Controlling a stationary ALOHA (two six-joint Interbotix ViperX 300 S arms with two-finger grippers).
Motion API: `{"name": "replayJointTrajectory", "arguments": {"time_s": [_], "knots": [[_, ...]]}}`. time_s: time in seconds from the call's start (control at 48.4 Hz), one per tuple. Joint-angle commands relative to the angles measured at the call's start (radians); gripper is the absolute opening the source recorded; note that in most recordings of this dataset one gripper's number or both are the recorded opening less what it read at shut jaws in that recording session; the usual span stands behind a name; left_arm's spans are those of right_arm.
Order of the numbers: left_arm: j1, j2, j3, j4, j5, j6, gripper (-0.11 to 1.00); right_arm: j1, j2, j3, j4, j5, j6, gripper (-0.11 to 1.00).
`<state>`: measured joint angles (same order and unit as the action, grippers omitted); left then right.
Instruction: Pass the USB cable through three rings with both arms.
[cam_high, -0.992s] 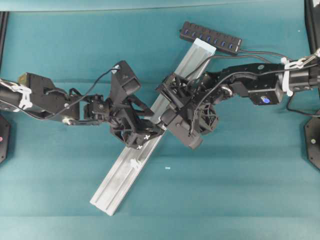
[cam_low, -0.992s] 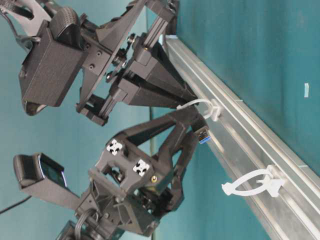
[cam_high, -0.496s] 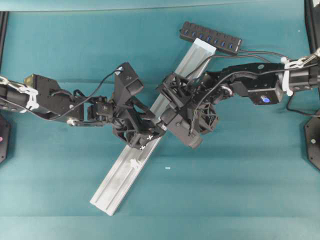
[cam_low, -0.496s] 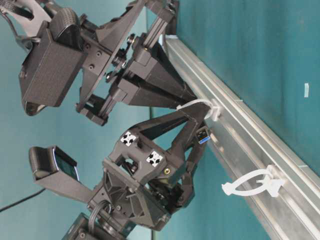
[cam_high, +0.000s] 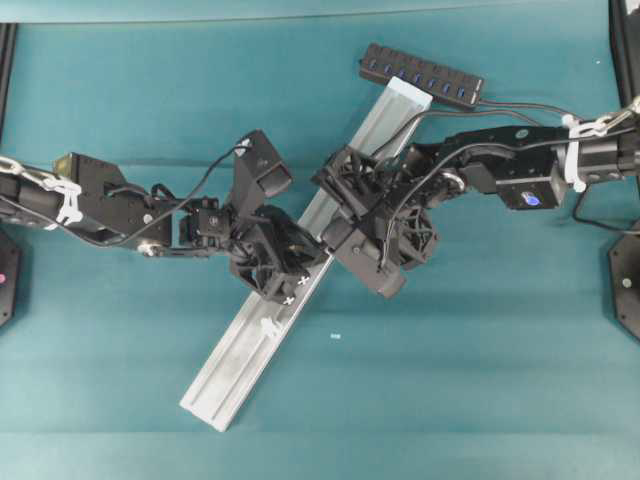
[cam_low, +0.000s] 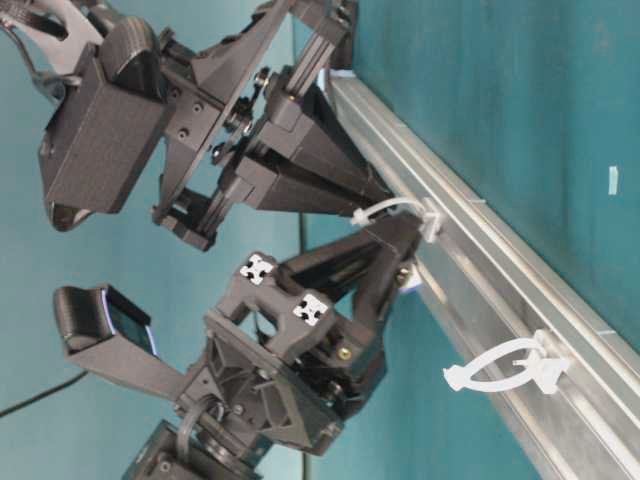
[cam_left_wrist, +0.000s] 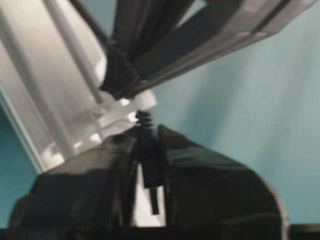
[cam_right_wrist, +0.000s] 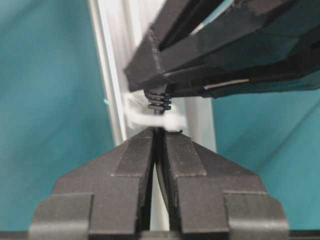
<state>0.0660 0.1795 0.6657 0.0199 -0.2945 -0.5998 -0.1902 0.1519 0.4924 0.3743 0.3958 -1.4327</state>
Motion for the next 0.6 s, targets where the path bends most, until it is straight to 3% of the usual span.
{"name": "replayJointTrajectory", "arguments": {"time_s": [0.0,0.434,0.579], "knots": [[-0.005,-0.008,-0.012,0.003,-0.014,0.0,0.1,0.006,0.002,-0.009,0.002,-0.003,0.006,0.07],[-0.006,-0.009,-0.009,0.003,-0.011,-0.009,0.1,0.006,0.0,-0.006,-0.002,-0.005,0.006,0.07],[-0.006,-0.014,-0.014,0.003,-0.003,-0.044,0.1,0.006,0.0,-0.006,-0.002,-0.006,0.006,0.07]]}}
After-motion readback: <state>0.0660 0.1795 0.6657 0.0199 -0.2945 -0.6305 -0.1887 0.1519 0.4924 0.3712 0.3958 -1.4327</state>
